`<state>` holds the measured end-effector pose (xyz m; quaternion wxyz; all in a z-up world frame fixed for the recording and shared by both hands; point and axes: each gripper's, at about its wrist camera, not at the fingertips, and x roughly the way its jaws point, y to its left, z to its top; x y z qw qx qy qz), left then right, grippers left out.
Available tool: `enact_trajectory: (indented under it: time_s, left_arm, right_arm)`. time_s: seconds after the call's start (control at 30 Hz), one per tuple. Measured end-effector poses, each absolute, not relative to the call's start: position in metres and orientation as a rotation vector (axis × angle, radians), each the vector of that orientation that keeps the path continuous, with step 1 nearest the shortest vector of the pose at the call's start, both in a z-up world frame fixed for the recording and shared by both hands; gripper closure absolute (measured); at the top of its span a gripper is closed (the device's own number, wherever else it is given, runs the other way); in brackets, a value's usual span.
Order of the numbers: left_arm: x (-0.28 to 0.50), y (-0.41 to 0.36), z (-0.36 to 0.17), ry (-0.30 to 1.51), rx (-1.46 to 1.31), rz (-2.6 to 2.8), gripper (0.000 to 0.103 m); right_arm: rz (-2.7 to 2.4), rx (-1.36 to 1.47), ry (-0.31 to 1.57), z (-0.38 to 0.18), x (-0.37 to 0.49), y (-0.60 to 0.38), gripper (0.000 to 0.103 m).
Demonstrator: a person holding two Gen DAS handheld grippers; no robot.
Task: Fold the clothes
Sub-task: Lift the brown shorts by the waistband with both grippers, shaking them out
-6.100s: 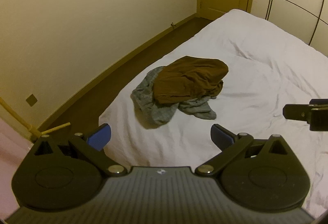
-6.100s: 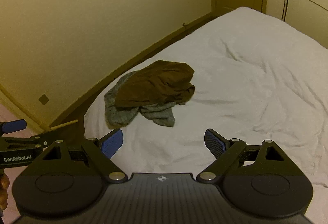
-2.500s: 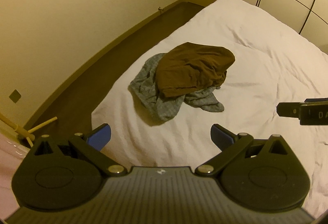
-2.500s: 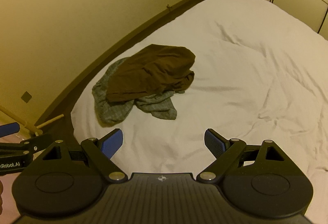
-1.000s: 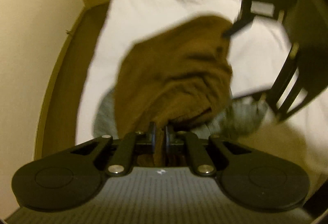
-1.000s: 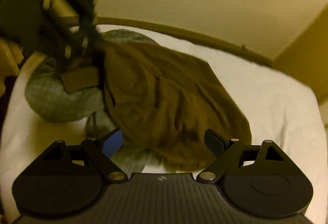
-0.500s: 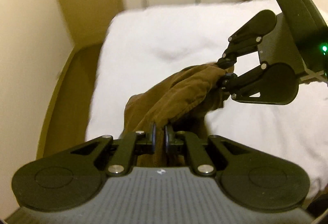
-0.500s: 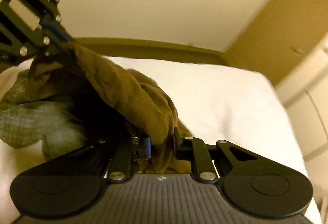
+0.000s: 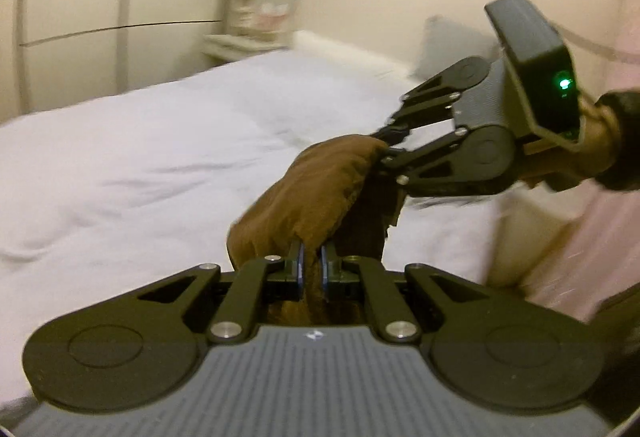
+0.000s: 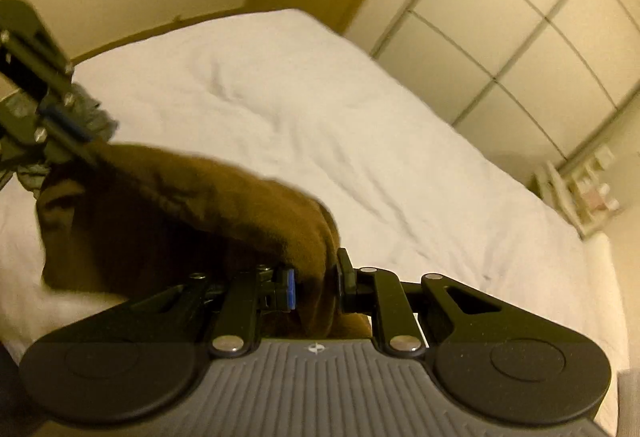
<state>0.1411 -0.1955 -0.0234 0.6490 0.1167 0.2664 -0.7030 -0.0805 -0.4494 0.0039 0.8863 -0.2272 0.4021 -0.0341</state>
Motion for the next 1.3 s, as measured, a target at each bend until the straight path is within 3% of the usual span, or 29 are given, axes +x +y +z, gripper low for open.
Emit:
enact_trajectory:
  time_s: [0.2, 0.23, 0.3, 0.47, 0.63, 0.9, 1.0, 1.3]
  left_arm:
    - [0.118, -0.283, -0.02, 0.674, 0.25, -1.584, 0.097]
    - [0.118, -0.303, -0.028, 0.71, 0.275, -1.521, 0.091]
    - [0.119, -0.34, -0.048, 0.781, 0.325, -1.37, 0.081]
    - [0.118, -0.386, -0.088, 0.874, 0.399, -1.084, 0.062]
    - [0.107, -0.38, -0.129, 0.974, 0.455, -0.936, 0.048]
    - [0.096, -0.344, -0.21, 1.165, 0.496, -0.848, 0.048]
    - [0.086, -0.332, -0.219, 1.166, 0.511, -0.838, 0.048]
    - [0.041, -0.279, -0.23, 1.2, 0.42, -0.739, 0.043]
  right_arm:
    - [-0.03, -0.416, 0.795, 0.014, -0.073, -0.549, 0.083]
    - [-0.009, -0.41, 0.81, 0.003, -0.058, -0.563, 0.07]
    - [0.011, -0.419, 0.831, -0.022, -0.032, -0.596, 0.053]
    - [0.044, -0.42, 0.882, -0.068, -0.006, -0.669, 0.052]
    - [0.075, -0.297, 0.986, -0.119, -0.022, -0.707, 0.047]
    - [0.359, -0.326, 1.09, -0.185, -0.033, -0.643, 0.047]
    - [0.562, -0.412, 1.046, -0.199, -0.006, -0.599, 0.04]
    - [1.031, -0.87, 0.938, -0.276, 0.059, -0.488, 0.04]
